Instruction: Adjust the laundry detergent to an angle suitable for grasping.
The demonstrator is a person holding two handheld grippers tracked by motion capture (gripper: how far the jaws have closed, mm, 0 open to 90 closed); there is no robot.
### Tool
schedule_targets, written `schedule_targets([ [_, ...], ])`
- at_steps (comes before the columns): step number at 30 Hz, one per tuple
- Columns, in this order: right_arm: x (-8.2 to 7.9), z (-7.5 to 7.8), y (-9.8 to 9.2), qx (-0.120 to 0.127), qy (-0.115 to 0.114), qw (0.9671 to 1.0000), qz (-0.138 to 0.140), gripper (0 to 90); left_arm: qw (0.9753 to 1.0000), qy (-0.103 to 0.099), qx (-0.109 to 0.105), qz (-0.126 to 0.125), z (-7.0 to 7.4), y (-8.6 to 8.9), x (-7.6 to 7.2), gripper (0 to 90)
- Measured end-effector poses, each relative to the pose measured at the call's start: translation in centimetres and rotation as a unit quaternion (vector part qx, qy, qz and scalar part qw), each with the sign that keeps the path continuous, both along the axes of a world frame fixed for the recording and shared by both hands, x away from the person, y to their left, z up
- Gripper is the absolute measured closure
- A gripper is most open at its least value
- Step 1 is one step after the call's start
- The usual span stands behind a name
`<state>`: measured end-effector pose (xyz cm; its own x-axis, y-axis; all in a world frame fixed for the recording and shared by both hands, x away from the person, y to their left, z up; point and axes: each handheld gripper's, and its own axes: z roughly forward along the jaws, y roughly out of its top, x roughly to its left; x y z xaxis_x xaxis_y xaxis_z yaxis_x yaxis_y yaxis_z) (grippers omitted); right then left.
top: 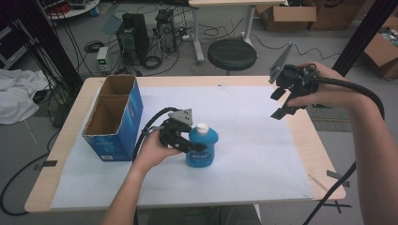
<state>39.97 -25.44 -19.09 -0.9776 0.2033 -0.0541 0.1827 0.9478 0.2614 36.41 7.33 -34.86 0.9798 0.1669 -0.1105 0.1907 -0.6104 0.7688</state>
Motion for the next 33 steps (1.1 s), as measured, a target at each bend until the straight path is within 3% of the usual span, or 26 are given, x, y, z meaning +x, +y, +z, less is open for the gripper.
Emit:
schedule_targets([
  [8, 0.1, -0.2, 0.0, 0.0, 0.002, 1.0, 0.0, 27.9, 0.9999, -0.001, -0.013, 0.003, -0.5, 0.6, -0.1, 44.2],
  [15, 0.0, 0.0, 0.4, 0.003, 0.001, 1.0, 0.004, 27.9, 0.9999, -0.004, 0.014, 0.007, -0.3, 0.6, -0.5, 42.6],
  [21, -0.1, 0.1, 0.6, 0.002, 0.001, 1.0, 0.005, 27.9, 0.9985, 0.001, 0.045, 0.029, -0.2, 0.8, -0.8, 30.5],
  [25, -0.1, 0.3, 0.4, 0.003, 0.0, 1.0, 0.005, 27.9, 0.997, -0.008, 0.063, 0.044, 1.1, 1.9, -1.3, 24.0],
  [31, -0.1, 0.4, 0.5, 0.006, -0.001, 1.0, 0.004, 27.8, 0.9923, -0.028, 0.097, 0.073, 3.9, 3.7, -1.8, 15.3],
  [33, -0.1, 0.4, 0.7, 0.006, -0.001, 1.0, 0.005, 27.7, 0.9893, -0.04, 0.109, 0.087, 5.4, 4.2, -1.7, 13.3],
])
